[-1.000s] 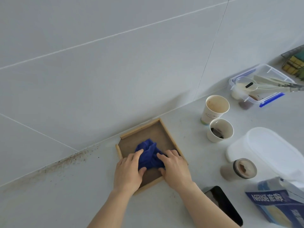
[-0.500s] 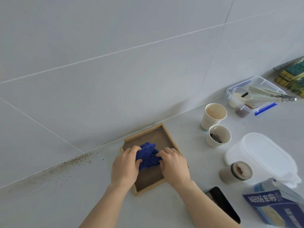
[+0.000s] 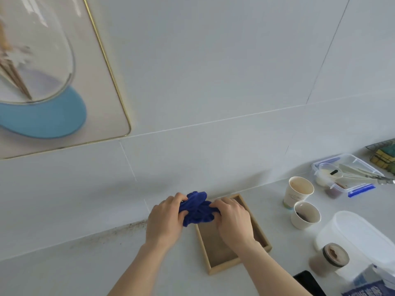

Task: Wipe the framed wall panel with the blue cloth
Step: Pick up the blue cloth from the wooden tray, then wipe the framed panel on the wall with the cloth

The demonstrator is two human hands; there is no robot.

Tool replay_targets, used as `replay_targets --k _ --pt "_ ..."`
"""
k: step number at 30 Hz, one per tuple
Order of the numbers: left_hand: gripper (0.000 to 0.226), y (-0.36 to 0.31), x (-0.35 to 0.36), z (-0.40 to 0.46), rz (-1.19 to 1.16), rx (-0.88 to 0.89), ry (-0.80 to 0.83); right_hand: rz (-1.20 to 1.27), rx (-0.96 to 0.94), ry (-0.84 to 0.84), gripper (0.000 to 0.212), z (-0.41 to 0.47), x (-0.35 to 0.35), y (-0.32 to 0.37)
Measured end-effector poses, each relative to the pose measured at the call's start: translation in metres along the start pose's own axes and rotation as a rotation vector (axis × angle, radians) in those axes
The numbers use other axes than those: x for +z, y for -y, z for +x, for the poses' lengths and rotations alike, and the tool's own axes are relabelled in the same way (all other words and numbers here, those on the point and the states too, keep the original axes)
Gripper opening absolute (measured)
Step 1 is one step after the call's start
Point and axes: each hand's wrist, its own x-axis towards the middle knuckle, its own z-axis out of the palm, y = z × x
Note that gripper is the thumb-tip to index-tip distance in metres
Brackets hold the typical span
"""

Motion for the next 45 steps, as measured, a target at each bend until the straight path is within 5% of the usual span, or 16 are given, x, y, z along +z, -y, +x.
replay_targets --k 22,26,30,34,41,45 --pt "0.019 0.111 -0.225 -0.052 -0.086 -0.066 -0.356 0.258 -0.148 -0.078 0.03 0.01 -0.053 0.241" --pt "0.02 0.116 -0.251 -0.049 -0.139 -0.062 -0.408 0.493 -0.105 -0.046 0.033 0.014 -0.07 0.266" --pt "0.019 0.11 -0.275 -0.045 -0.317 -0.036 -0.444 1.011 -0.038 -0.011 0.037 0.014 -0.095 0.287" --pt "0.024 0.09 -0.295 -0.036 -0.533 0.035 -0.512 1.45 0.049 -0.018 0.019 0.021 -0.113 0.311" --pt "0.033 0.037 -0.315 -0.024 -0.638 0.184 -0.583 1.606 -0.102 0.121 0.039 0.024 -0.133 0.355" --pt "0.046 0.035 -0.342 -0.02 -0.657 0.335 -0.362 1.575 -0.222 0.118 0.045 0.038 -0.15 0.345"
